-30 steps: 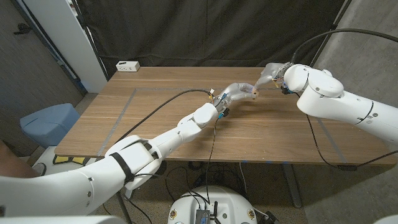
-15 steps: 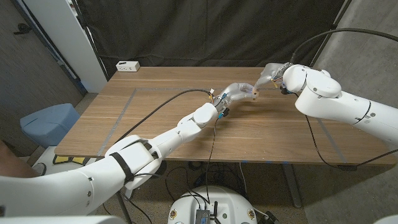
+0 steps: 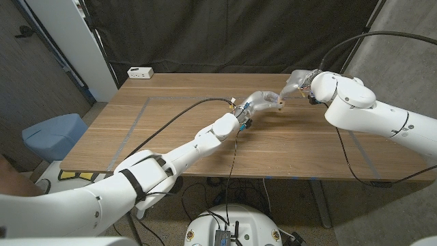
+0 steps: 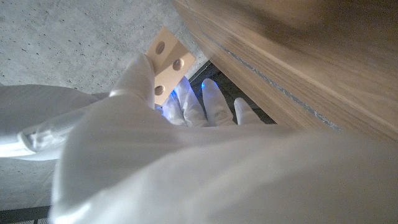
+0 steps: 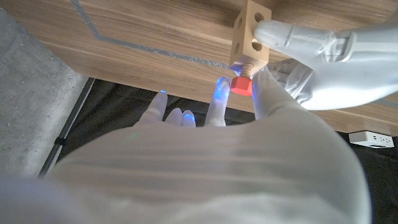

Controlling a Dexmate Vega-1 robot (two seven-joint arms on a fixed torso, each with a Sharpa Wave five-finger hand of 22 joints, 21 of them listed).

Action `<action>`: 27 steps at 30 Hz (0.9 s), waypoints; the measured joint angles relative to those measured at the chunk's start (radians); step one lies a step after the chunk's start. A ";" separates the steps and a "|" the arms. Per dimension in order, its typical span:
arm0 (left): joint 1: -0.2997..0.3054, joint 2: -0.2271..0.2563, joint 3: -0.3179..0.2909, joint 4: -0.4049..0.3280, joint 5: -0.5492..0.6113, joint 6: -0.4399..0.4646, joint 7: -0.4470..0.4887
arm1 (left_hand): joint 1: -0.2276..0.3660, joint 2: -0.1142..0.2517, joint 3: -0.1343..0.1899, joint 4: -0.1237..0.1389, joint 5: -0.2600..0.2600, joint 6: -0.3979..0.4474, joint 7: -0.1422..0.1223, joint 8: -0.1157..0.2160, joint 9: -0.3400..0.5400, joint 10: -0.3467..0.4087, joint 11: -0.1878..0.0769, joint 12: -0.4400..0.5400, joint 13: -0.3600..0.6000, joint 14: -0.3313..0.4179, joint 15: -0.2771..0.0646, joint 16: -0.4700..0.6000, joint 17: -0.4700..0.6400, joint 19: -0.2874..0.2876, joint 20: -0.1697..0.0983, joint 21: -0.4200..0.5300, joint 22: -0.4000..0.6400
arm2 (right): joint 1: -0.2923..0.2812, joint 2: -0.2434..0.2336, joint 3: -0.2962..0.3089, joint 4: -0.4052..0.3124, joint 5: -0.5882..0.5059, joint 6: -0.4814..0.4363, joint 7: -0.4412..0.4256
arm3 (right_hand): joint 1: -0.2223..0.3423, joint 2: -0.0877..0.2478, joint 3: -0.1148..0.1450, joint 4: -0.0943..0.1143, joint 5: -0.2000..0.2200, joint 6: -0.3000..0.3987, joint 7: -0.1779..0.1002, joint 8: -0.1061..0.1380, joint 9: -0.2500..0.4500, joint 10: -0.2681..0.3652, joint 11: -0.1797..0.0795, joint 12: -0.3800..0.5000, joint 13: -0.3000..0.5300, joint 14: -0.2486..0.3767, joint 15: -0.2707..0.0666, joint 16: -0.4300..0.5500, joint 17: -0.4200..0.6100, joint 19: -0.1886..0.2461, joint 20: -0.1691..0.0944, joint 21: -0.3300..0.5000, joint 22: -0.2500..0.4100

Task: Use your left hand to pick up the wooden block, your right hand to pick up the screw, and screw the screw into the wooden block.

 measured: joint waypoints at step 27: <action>0.012 0.009 0.004 -0.032 0.014 0.016 0.012 | 0.011 -0.011 -0.001 0.004 -0.029 0.009 0.009 0.000 -0.007 0.006 0.002 0.000 0.000 0.008 0.000 -0.005 -0.005 0.000 0.001 0.000 0.000 | -0.002 -0.023 0.009 -0.020 0.016 -0.001 0.013 | -0.004 0.004 -0.011 0.006 0.000 -0.076 0.022 -0.015 0.006 -0.015 0.014 -0.018 0.002 -0.004 0.011 -0.005 -0.003 -0.003 0.003 -0.005 0.000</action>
